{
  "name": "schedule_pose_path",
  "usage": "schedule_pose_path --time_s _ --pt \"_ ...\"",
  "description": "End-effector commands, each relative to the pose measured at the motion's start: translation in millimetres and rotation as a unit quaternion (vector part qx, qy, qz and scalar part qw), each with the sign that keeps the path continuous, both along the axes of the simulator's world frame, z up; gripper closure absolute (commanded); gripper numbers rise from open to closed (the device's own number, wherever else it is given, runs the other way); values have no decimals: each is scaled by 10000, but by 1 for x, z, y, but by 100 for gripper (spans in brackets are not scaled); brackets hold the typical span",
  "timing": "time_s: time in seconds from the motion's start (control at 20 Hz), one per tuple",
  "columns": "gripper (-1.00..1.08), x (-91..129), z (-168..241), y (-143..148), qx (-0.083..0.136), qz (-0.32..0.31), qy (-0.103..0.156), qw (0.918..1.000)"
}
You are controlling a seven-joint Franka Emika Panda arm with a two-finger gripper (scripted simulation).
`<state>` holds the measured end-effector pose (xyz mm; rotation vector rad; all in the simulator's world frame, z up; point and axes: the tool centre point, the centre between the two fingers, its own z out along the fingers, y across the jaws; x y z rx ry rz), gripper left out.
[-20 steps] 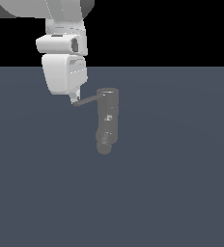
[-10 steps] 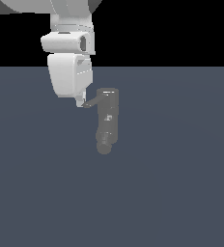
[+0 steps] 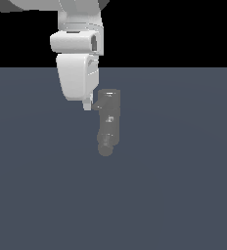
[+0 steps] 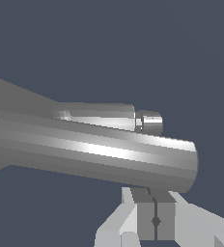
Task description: Turn on the faucet by rotating a designated handle.
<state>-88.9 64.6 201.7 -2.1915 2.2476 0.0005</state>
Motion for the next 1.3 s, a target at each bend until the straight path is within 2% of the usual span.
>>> schedule_pose_path --time_s 0.0,0.75,0.8,0.85,1.25 --pt "108 0 0 -19 -3 -57 -1 10000" --pt "108 -3 0 -106 -9 -74 8 10000" --pt "108 -3 0 -106 -9 -74 8 10000" --pt "108 -1 0 -86 -4 73 2 10000" --pt "108 21 0 -113 -7 29 4 10000"
